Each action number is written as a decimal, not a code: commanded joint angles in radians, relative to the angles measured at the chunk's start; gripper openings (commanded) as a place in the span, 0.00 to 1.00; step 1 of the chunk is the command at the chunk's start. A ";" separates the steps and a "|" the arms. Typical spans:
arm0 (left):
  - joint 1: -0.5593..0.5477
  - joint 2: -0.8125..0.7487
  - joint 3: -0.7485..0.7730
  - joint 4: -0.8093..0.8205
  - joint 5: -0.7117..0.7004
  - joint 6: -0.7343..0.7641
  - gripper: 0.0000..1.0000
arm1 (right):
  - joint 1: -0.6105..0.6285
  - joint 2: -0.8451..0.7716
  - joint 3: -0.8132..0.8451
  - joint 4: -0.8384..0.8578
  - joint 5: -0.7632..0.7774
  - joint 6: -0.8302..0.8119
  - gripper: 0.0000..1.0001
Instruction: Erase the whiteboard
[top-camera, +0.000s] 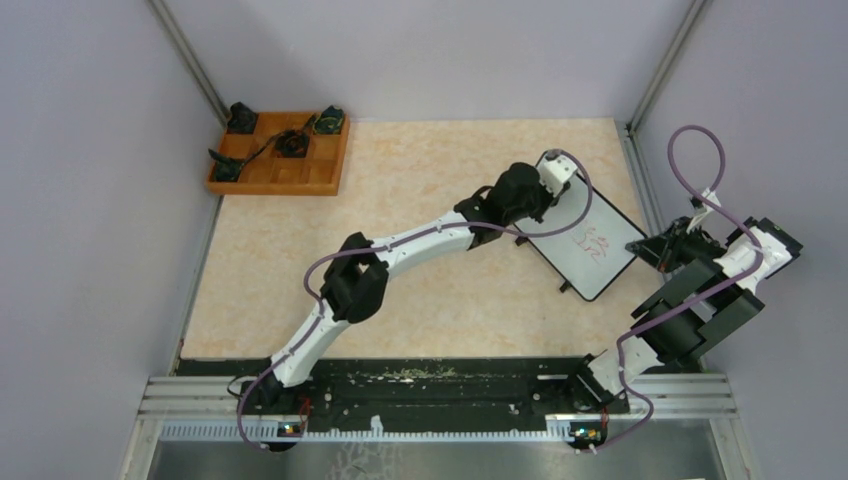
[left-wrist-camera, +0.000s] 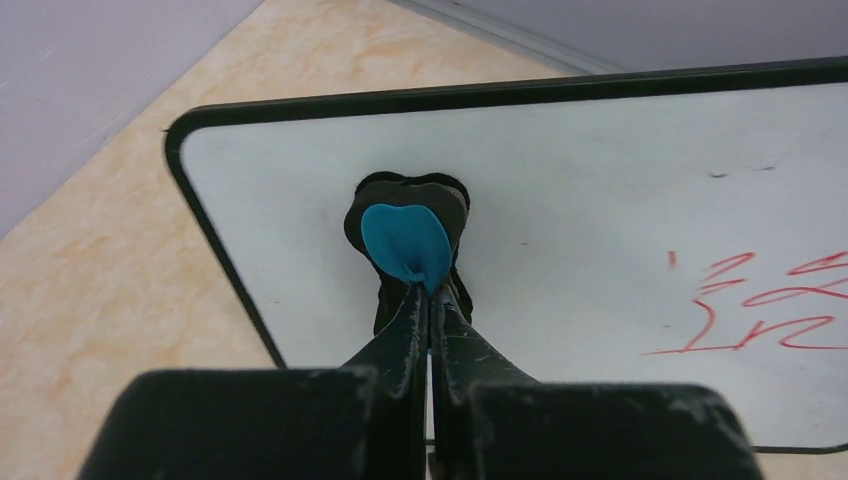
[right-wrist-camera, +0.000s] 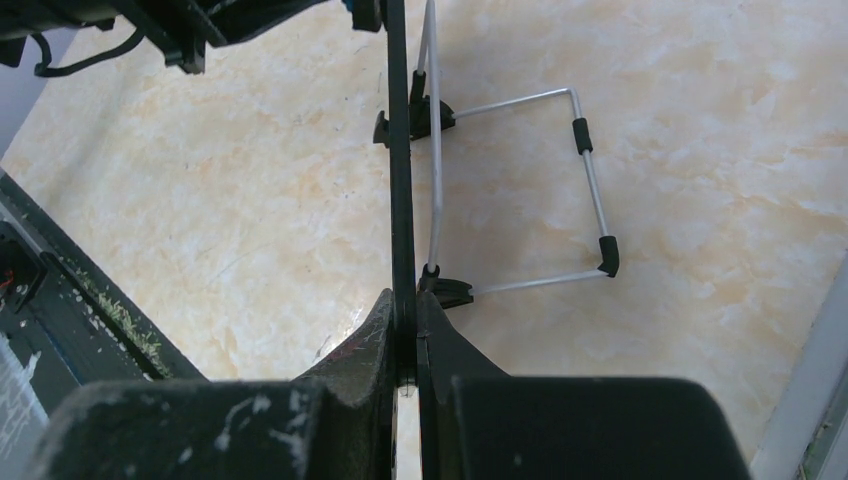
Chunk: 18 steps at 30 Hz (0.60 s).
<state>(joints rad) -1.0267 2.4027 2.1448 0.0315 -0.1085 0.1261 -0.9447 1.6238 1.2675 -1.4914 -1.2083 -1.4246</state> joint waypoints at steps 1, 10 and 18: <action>0.036 0.009 0.013 0.032 -0.021 0.002 0.00 | 0.010 -0.041 -0.010 -0.009 0.018 -0.044 0.00; -0.036 0.019 0.008 0.027 0.060 -0.066 0.00 | 0.015 -0.044 -0.015 -0.008 0.016 -0.040 0.00; -0.156 0.024 0.006 0.045 0.082 -0.095 0.00 | 0.018 -0.048 -0.016 -0.008 0.013 -0.037 0.00</action>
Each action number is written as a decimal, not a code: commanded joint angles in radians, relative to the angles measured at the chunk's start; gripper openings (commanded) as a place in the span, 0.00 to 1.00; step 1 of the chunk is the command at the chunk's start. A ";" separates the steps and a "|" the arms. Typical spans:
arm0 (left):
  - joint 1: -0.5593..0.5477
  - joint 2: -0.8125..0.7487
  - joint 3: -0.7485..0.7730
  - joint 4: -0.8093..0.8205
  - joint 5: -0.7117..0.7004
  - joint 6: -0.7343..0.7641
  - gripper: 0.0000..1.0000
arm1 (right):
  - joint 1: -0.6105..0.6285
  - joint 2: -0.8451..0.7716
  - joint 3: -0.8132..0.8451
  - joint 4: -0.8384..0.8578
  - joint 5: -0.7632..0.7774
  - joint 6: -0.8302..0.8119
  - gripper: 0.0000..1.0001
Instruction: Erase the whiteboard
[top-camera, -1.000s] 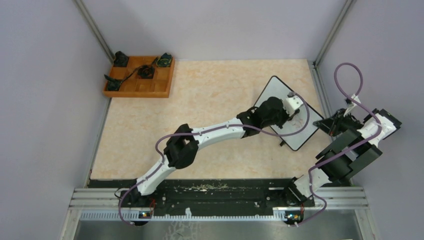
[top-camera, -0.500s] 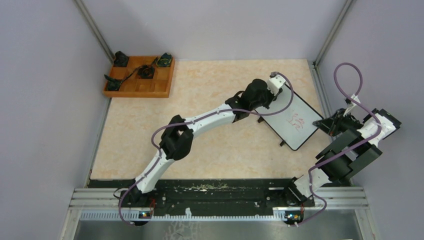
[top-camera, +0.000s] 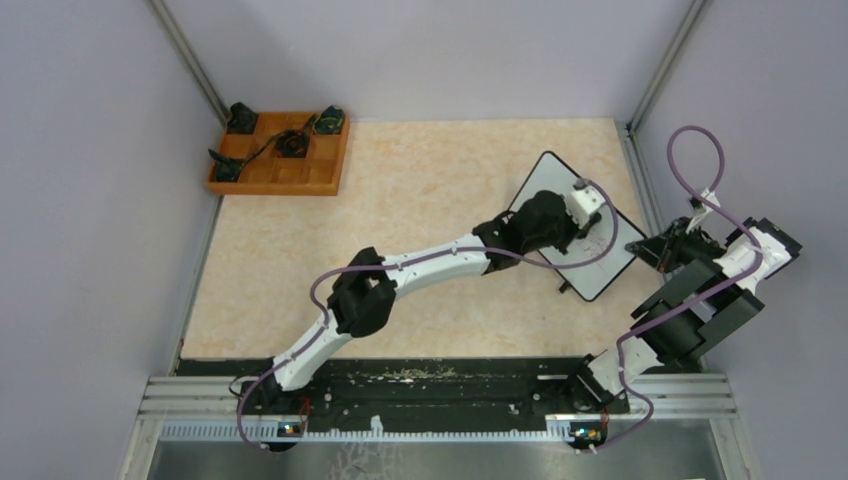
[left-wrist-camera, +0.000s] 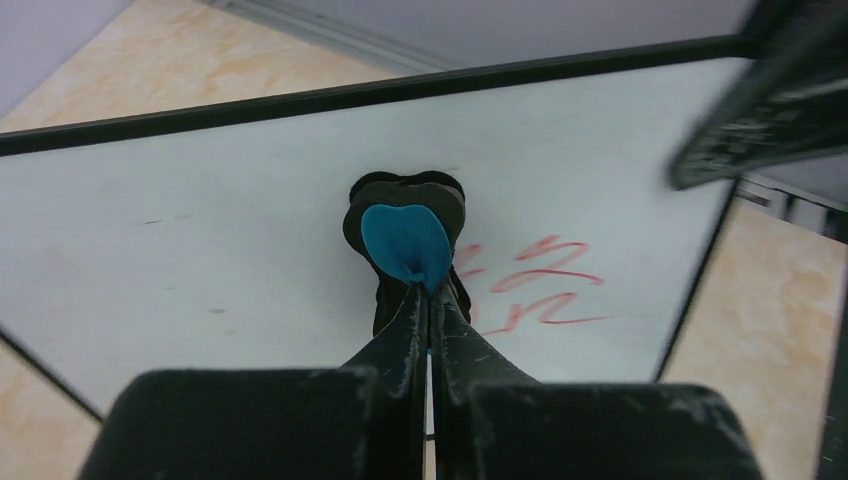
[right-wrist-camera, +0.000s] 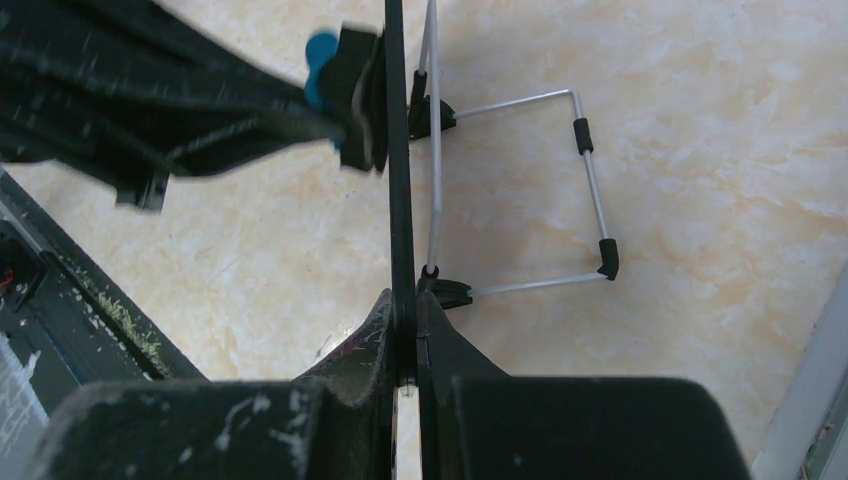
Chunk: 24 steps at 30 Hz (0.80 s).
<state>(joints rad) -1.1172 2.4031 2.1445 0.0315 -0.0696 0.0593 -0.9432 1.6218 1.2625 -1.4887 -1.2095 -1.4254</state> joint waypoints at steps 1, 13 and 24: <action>-0.076 0.024 0.007 0.046 0.047 -0.033 0.00 | 0.017 -0.049 -0.011 -0.011 0.014 -0.036 0.00; -0.125 0.052 0.012 0.064 0.032 -0.042 0.00 | 0.020 -0.055 -0.022 -0.011 0.015 -0.040 0.00; -0.050 0.076 -0.024 0.075 -0.014 -0.027 0.00 | 0.020 -0.053 -0.033 -0.010 0.024 -0.049 0.00</action>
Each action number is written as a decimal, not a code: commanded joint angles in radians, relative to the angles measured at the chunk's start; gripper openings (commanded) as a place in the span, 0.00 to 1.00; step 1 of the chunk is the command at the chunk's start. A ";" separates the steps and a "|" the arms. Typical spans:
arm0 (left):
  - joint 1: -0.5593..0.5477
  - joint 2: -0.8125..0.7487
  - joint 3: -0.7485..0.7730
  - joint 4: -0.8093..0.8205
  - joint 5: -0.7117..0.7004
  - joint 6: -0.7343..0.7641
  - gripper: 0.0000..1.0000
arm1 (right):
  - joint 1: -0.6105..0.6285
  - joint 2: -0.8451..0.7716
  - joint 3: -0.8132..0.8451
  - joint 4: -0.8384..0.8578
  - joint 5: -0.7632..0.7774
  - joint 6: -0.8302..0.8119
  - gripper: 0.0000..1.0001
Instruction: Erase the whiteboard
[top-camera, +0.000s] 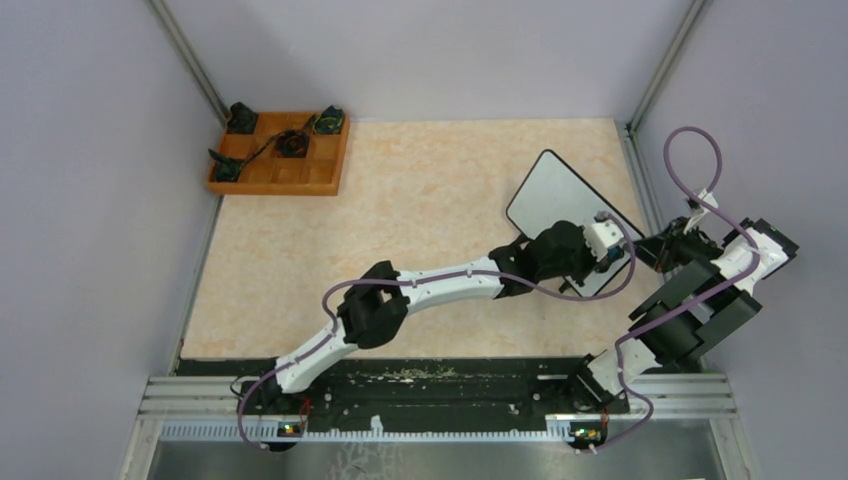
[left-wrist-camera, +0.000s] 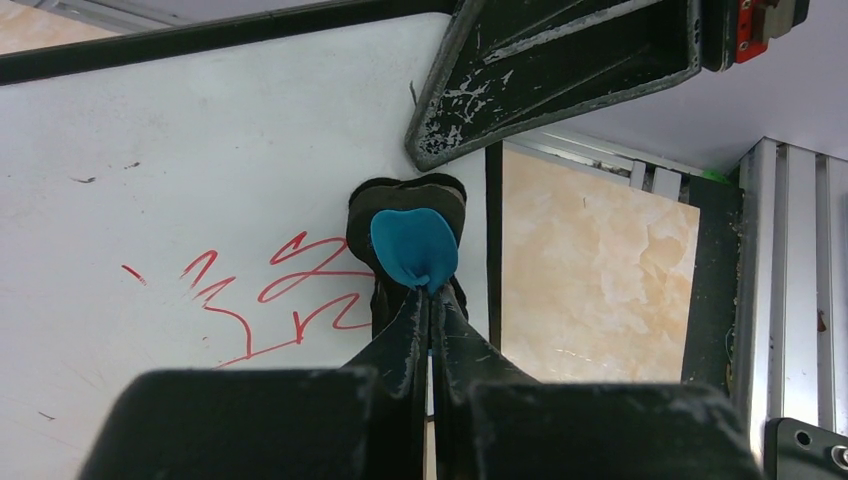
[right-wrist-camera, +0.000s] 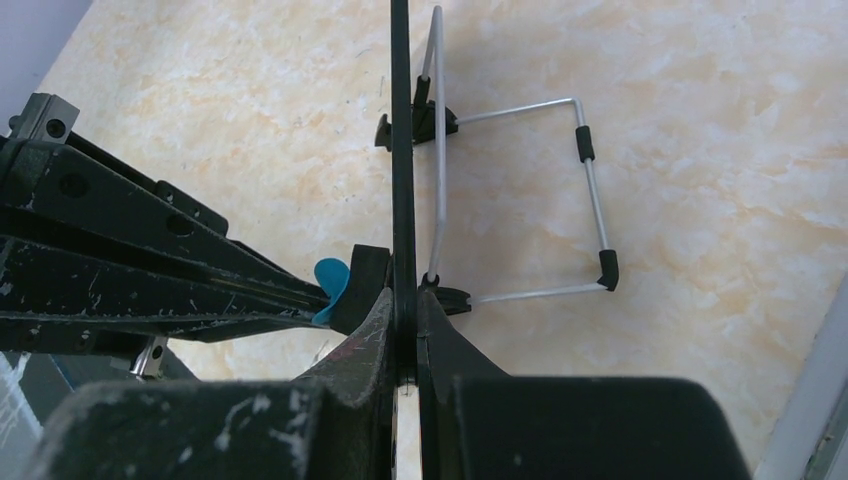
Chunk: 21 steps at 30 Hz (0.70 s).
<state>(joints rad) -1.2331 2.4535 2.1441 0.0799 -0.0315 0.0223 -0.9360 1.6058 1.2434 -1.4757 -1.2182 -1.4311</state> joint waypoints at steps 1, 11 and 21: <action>0.081 0.016 -0.039 0.033 -0.055 0.010 0.00 | 0.013 -0.037 -0.014 -0.023 0.033 -0.043 0.00; 0.196 -0.044 -0.130 0.052 -0.062 0.001 0.00 | 0.014 -0.031 -0.019 -0.024 0.032 -0.048 0.00; 0.211 -0.045 -0.109 0.041 -0.051 -0.008 0.00 | 0.014 -0.038 -0.024 -0.024 0.037 -0.053 0.00</action>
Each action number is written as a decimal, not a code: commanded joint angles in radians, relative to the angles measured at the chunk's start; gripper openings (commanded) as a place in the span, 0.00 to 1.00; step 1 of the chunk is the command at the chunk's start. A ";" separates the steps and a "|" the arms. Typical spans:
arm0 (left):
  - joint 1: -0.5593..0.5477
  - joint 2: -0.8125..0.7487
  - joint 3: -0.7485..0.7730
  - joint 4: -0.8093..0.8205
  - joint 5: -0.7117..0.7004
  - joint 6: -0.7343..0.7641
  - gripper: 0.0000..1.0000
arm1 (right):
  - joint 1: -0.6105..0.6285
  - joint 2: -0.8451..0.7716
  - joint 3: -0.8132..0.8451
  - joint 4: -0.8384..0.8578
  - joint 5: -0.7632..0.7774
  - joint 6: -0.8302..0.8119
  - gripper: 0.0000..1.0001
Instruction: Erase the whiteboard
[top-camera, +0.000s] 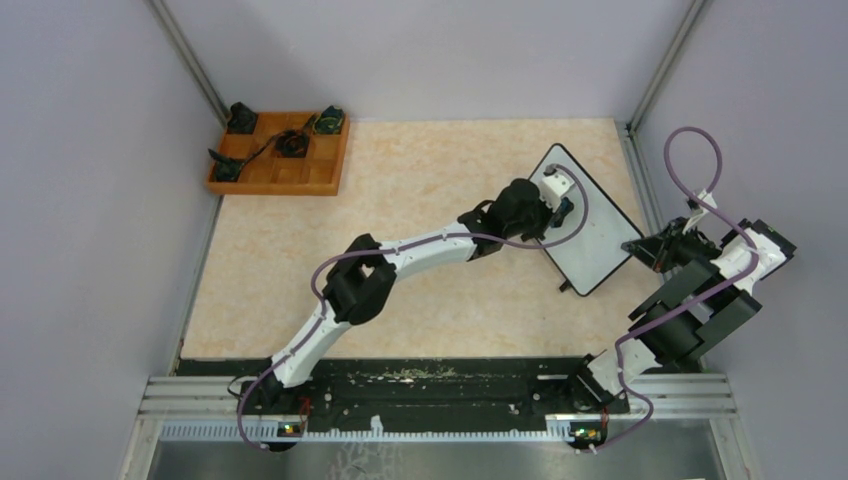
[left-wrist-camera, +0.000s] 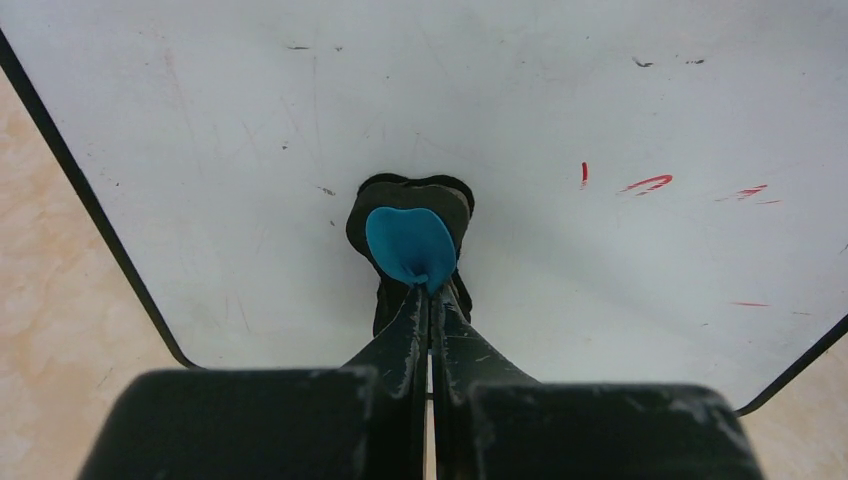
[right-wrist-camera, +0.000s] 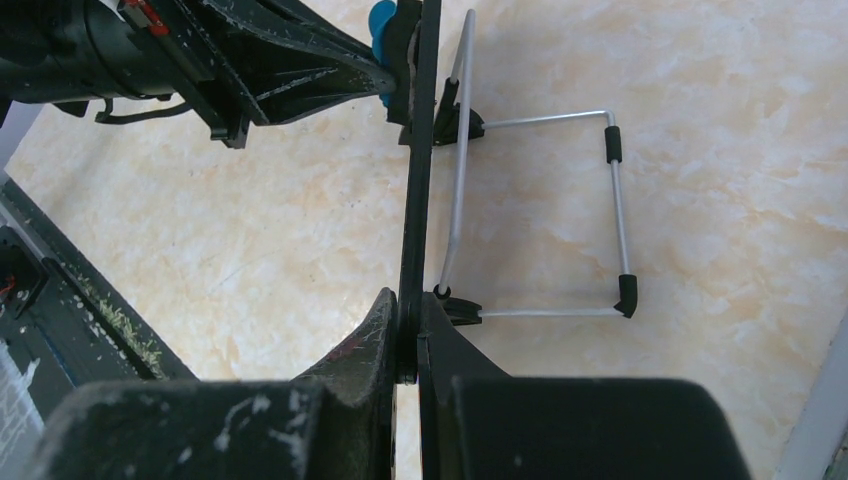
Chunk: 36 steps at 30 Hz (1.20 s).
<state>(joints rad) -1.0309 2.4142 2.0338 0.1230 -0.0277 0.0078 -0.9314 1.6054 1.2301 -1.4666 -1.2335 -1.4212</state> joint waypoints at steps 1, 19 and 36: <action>0.004 -0.008 0.003 -0.006 -0.049 0.005 0.00 | 0.009 -0.039 -0.012 -0.034 0.055 -0.064 0.00; -0.142 -0.020 0.072 -0.010 0.005 0.013 0.00 | 0.021 -0.051 -0.020 -0.034 0.071 -0.069 0.00; -0.193 -0.029 0.102 -0.002 0.025 0.066 0.00 | 0.034 -0.052 -0.031 -0.034 0.078 -0.075 0.00</action>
<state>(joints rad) -1.2182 2.4142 2.0949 0.0902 -0.0231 0.0494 -0.9218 1.5776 1.2236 -1.4792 -1.2213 -1.4479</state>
